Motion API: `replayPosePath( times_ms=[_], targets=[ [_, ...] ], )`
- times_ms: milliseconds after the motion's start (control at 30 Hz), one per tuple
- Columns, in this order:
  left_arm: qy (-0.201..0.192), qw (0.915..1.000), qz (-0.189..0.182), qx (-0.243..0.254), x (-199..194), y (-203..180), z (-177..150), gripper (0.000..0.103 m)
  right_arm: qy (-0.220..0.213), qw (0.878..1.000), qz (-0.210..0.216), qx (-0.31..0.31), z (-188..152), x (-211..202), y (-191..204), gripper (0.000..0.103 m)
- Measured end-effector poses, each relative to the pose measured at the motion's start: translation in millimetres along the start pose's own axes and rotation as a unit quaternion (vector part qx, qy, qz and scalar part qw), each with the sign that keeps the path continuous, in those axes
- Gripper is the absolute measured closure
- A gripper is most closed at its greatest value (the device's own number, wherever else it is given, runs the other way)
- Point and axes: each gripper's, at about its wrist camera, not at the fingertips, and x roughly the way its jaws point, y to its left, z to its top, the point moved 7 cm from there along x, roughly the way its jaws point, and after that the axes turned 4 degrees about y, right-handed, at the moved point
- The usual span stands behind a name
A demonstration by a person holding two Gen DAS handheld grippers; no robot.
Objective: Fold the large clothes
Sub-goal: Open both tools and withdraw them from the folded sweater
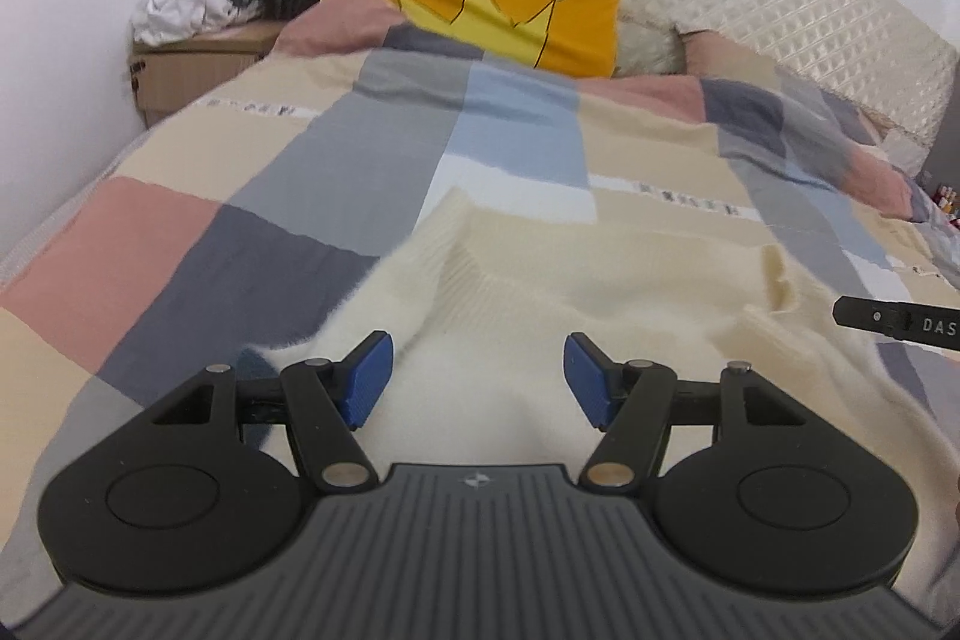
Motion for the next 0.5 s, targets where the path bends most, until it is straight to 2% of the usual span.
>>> replayPosePath(
  times_ms=[267, 500],
  targets=[
    [-0.031, 0.9987, -0.037, -0.015, -61, -17, -10, 0.034, -0.038, 0.999, 0.009, -0.027, 2, -57, 10, 0.067],
    [-0.048, 0.9981, -0.039, 0.004, -110, -41, -29, 0.034, -0.060, 0.998, 0.022, -0.028, -7, -99, 20, 0.067]
  ],
)
